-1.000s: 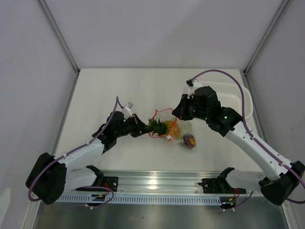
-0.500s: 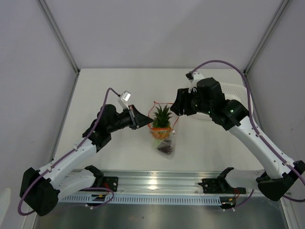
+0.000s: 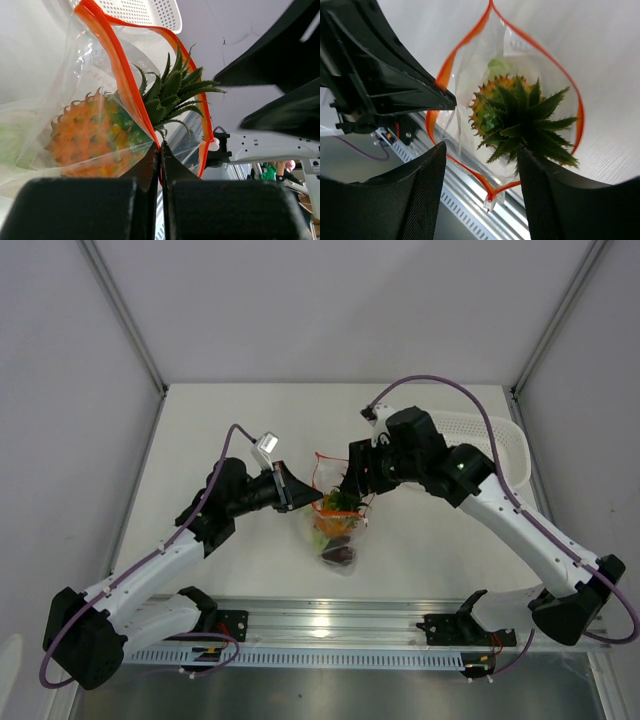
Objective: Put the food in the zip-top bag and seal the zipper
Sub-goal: Adjust the zipper food storage bag at the center of the board.
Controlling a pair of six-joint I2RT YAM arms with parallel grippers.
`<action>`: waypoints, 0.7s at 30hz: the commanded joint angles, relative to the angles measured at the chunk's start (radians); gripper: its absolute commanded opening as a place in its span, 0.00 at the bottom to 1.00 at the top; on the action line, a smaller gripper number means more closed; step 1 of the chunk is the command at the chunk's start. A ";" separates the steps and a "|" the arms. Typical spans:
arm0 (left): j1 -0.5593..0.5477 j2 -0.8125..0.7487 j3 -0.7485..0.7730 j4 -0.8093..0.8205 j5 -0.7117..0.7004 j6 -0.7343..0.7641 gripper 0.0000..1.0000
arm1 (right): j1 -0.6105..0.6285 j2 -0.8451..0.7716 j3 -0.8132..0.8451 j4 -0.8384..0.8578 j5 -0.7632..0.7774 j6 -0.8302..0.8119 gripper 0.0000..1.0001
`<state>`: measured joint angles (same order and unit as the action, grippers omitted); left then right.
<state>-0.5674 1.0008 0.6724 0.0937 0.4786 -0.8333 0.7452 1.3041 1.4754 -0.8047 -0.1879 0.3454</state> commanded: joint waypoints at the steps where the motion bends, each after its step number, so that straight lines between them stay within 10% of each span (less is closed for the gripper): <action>1: -0.006 -0.002 0.006 0.043 0.031 0.025 0.00 | 0.026 0.017 -0.021 -0.011 0.005 0.033 0.60; 16: -0.006 0.009 0.006 0.061 0.064 0.019 0.01 | 0.151 0.129 -0.013 -0.096 0.366 -0.065 0.51; 21: -0.006 0.012 0.012 0.037 0.068 0.045 0.00 | 0.164 0.149 -0.017 -0.091 0.439 -0.115 0.21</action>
<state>-0.5674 1.0100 0.6693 0.1020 0.5220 -0.8276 0.9031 1.4487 1.4490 -0.8936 0.1608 0.2806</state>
